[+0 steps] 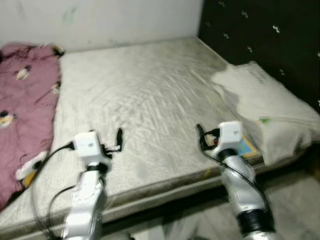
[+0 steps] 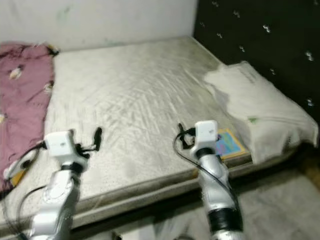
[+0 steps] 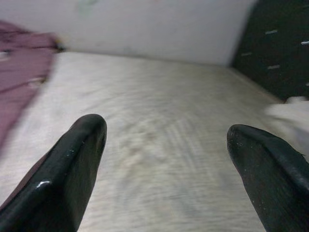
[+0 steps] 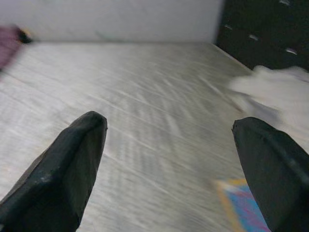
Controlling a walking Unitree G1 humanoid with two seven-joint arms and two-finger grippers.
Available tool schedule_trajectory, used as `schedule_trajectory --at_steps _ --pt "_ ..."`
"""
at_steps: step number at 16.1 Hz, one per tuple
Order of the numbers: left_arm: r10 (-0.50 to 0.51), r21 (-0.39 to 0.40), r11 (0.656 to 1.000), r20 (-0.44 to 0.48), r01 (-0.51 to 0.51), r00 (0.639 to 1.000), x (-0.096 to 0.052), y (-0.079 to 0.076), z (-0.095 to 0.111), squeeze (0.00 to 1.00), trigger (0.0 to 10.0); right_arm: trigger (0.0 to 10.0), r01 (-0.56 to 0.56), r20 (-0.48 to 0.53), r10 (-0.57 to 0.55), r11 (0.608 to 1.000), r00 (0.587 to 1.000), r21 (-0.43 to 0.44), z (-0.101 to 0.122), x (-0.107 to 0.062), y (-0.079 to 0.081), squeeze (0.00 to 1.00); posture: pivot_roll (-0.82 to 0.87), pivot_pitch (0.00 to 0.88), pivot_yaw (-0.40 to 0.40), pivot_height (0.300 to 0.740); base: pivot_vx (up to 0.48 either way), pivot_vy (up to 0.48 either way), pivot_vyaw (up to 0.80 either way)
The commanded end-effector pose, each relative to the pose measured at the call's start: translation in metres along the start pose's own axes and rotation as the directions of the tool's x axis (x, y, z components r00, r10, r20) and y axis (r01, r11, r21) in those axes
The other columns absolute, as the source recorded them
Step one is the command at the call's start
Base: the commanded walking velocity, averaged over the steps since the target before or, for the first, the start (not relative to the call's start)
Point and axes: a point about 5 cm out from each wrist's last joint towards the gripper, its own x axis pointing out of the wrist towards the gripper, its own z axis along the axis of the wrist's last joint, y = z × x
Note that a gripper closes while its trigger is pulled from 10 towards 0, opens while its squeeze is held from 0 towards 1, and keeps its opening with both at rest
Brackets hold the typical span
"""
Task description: Clean up the room
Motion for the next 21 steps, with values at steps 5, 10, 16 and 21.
schedule_trajectory --at_steps 5,10,16,21 --pt "0.002 0.001 1.0 0.006 -0.002 1.0 0.0025 -0.0013 0.0019 0.0 10.0 10.0 -0.023 0.017 0.024 0.999 1.0 -0.033 0.0032 0.0025 0.0011 0.0 0.01 0.0 0.026 0.74 0.0 0.48 0.26" --pt "0.005 0.003 1.0 0.009 -0.005 1.0 0.0038 -0.0001 0.0024 0.0 10.0 10.0 -0.026 0.022 0.027 0.999 0.999 -0.035 0.0037 0.0046 0.0031 0.0 0.01 0.0 0.028 0.74 0.0 0.48 0.12" --pt "0.008 0.006 1.0 0.008 -0.008 1.0 0.0046 -0.0006 0.0022 0.0 10.0 10.0 -0.034 0.029 0.036 0.999 0.999 -0.041 0.0042 0.0061 0.0063 0.0 0.01 0.0 0.028 0.74 0.0 0.48 0.35" --pt "0.009 0.008 1.0 0.005 -0.009 1.0 0.0038 -0.0011 0.0016 0.0 10.0 10.0 -0.029 0.028 0.03 0.999 0.999 -0.037 0.0037 0.0061 0.0058 0.0 0.01 0.0 0.029 0.74 0.0 0.48 0.1"
